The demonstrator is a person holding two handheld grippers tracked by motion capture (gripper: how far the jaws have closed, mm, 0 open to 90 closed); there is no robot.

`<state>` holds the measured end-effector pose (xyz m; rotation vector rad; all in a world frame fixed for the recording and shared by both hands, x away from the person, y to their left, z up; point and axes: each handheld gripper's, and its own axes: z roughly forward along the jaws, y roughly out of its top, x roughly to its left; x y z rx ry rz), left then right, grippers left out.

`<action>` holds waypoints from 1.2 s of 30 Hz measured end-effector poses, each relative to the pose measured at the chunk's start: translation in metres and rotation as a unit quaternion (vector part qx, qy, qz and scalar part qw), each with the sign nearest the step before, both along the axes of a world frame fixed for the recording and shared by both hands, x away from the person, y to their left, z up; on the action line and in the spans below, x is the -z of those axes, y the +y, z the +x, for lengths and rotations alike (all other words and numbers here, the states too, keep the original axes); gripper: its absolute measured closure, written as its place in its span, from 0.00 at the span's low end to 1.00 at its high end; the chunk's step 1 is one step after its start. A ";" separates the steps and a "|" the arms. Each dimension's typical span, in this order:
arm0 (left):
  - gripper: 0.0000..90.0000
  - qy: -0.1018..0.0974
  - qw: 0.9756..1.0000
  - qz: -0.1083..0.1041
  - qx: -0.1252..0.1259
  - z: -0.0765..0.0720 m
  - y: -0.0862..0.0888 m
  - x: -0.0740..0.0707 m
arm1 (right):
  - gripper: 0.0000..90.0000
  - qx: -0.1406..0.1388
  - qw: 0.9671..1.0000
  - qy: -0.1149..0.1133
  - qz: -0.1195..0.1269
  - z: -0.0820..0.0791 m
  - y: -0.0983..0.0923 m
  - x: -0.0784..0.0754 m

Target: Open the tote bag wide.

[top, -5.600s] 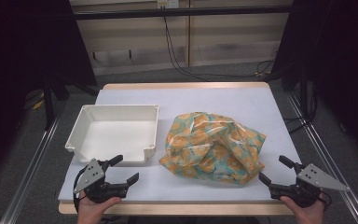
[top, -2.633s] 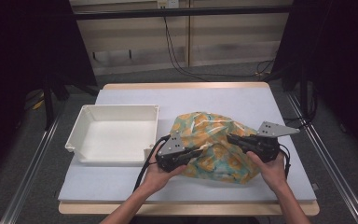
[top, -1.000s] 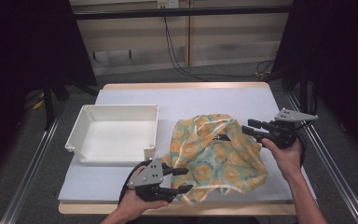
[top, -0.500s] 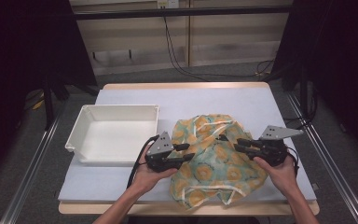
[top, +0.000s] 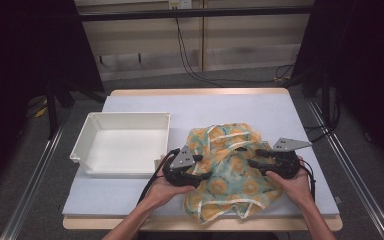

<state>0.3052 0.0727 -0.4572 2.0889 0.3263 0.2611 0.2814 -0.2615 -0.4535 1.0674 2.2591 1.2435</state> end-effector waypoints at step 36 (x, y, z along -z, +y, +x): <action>1.00 0.083 0.985 -0.102 -0.116 0.078 0.069 -0.051 | 1.00 0.010 0.991 -0.054 0.119 -0.022 -0.056 -0.046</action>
